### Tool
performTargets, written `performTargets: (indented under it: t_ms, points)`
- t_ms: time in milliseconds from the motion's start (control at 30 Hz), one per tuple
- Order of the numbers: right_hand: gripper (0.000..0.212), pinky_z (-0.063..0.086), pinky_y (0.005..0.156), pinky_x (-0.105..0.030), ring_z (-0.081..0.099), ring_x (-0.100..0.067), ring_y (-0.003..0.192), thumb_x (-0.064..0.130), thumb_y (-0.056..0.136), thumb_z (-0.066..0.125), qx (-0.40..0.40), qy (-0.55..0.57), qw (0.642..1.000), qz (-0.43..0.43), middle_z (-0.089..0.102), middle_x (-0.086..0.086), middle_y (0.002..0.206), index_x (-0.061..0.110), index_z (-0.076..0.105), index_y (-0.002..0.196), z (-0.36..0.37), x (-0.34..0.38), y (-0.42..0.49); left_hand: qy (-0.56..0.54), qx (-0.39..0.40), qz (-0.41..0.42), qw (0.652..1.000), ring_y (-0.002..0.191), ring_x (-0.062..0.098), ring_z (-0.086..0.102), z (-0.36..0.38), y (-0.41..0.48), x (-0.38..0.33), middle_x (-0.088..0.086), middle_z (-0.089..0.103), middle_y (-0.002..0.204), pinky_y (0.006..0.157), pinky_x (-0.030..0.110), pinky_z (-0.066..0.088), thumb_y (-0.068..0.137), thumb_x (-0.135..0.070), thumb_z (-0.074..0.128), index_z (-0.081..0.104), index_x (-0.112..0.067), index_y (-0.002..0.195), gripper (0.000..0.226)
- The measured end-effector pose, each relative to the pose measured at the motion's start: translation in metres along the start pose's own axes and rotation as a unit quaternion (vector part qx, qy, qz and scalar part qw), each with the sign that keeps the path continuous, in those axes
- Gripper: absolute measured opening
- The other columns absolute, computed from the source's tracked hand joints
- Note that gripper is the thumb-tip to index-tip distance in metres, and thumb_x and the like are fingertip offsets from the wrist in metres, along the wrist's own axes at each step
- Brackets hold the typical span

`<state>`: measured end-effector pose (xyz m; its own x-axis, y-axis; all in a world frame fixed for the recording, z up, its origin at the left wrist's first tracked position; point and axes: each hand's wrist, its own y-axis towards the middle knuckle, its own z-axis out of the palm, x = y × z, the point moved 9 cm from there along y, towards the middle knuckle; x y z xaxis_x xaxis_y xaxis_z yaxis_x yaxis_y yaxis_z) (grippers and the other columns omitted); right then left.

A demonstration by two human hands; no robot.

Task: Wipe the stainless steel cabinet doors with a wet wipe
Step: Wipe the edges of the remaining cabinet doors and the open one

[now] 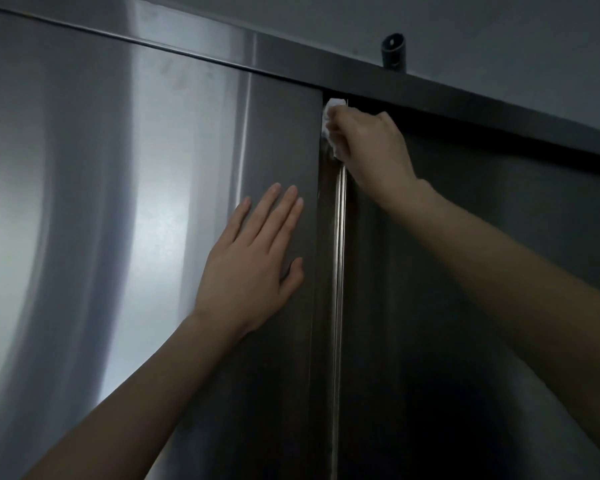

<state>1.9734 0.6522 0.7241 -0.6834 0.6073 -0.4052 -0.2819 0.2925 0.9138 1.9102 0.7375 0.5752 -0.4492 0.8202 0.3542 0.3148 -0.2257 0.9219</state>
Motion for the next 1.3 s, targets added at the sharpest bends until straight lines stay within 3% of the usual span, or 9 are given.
performTargets:
  t_ms: [133, 300, 467, 600, 733, 900, 1000, 1100, 1300]
  points:
    - [0.018, 0.042, 0.083, -0.035, 0.062, -0.026, 0.089, 0.016, 0.093, 0.050, -0.034, 0.066, 0.997, 0.018, 0.067, -0.007, 0.104, 0.008, 0.061, 0.105, -0.007, 0.014, -0.042, -0.003, 0.000, 0.000, 1.000, 0.149, 0.022, 0.015, -0.001, 0.000, -0.001, 0.008, 0.022, 0.160, 0.122, 0.043, 0.014, 0.096, -0.041, 0.021, 0.025, -0.007, 0.153, 0.066]
    - [0.021, 0.043, 0.087, -0.041, 0.063, -0.027, 0.093, 0.020, 0.095, 0.051, 0.021, 0.036, 0.997, -0.059, 0.068, -0.009, 0.105, 0.008, 0.061, 0.108, -0.010, 0.016, -0.043, 0.002, 0.002, 0.002, 1.000, 0.149, 0.023, 0.015, -0.001, 0.000, -0.001, 0.009, 0.022, 0.160, 0.121, 0.044, 0.015, 0.097, -0.041, 0.021, 0.025, -0.006, 0.153, 0.066]
    - [0.015, 0.046, 0.083, -0.033, 0.063, -0.021, 0.092, 0.014, 0.094, 0.049, 0.005, 0.053, 0.998, 0.015, 0.067, -0.006, 0.102, 0.011, 0.060, 0.104, -0.009, -0.002, 0.012, 0.004, -0.016, 0.004, 1.000, 0.149, 0.023, 0.017, -0.002, -0.001, -0.001, 0.009, 0.024, 0.160, 0.121, 0.044, 0.016, 0.096, -0.040, 0.023, 0.027, -0.006, 0.152, 0.065]
    - [0.014, 0.045, 0.075, -0.034, 0.065, -0.025, 0.088, 0.014, 0.091, 0.053, -0.041, 0.089, 0.994, 0.044, 0.069, -0.007, 0.099, 0.010, 0.063, 0.100, -0.009, 0.011, -0.030, 0.003, -0.011, 0.005, 1.000, 0.149, 0.023, 0.015, -0.001, -0.001, -0.001, 0.009, 0.021, 0.160, 0.121, 0.043, 0.014, 0.097, -0.041, 0.022, 0.024, -0.006, 0.153, 0.066]
    - [0.015, 0.040, 0.069, -0.029, 0.068, -0.022, 0.081, 0.008, 0.082, 0.066, -0.075, 0.098, 0.992, -0.039, 0.071, -0.009, 0.105, 0.005, 0.070, 0.096, -0.017, 0.049, -0.122, 0.007, 0.005, 0.007, 1.000, 0.150, 0.022, 0.010, 0.001, -0.001, -0.001, 0.008, 0.016, 0.162, 0.122, 0.042, 0.010, 0.097, -0.042, 0.018, 0.019, -0.007, 0.154, 0.067]
    - [0.024, 0.041, 0.077, -0.032, 0.069, -0.016, 0.087, 0.020, 0.091, 0.052, 0.006, 0.093, 0.982, -0.167, 0.069, -0.004, 0.112, 0.009, 0.073, 0.096, -0.014, 0.057, -0.145, 0.004, 0.007, 0.010, 1.000, 0.151, 0.022, 0.007, 0.002, -0.001, -0.001, 0.008, 0.014, 0.163, 0.122, 0.041, 0.007, 0.097, -0.042, 0.018, 0.017, -0.007, 0.155, 0.067]
    - [0.020, 0.038, 0.085, -0.037, 0.067, -0.020, 0.091, 0.021, 0.087, 0.057, 0.012, 0.104, 0.987, -0.118, 0.070, -0.005, 0.108, 0.009, 0.072, 0.095, -0.013, 0.048, -0.122, -0.008, 0.006, 0.015, 1.000, 0.150, 0.023, 0.009, 0.002, -0.002, -0.001, 0.009, 0.016, 0.162, 0.122, 0.041, 0.006, 0.096, -0.042, 0.022, 0.019, -0.006, 0.154, 0.069]
    - [0.019, 0.036, 0.081, -0.034, 0.064, -0.026, 0.089, 0.022, 0.081, 0.062, 0.001, 0.129, 0.990, -0.055, 0.070, -0.008, 0.100, 0.008, 0.071, 0.091, -0.009, 0.052, -0.128, -0.024, -0.003, 0.019, 1.000, 0.150, 0.025, 0.012, 0.000, -0.003, -0.003, 0.011, 0.020, 0.161, 0.122, 0.042, 0.008, 0.095, -0.040, 0.027, 0.023, -0.004, 0.153, 0.068]
    - [0.014, 0.031, 0.072, -0.027, 0.067, -0.024, 0.076, 0.014, 0.075, 0.071, 0.004, 0.222, 0.975, -0.016, 0.072, -0.011, 0.093, 0.003, 0.073, 0.085, -0.003, 0.093, -0.230, -0.043, 0.006, 0.041, 0.998, 0.149, 0.027, 0.014, 0.008, -0.057, -0.022, 0.014, 0.021, 0.160, 0.122, 0.044, 0.011, 0.096, -0.038, 0.031, 0.026, -0.001, 0.151, 0.067]
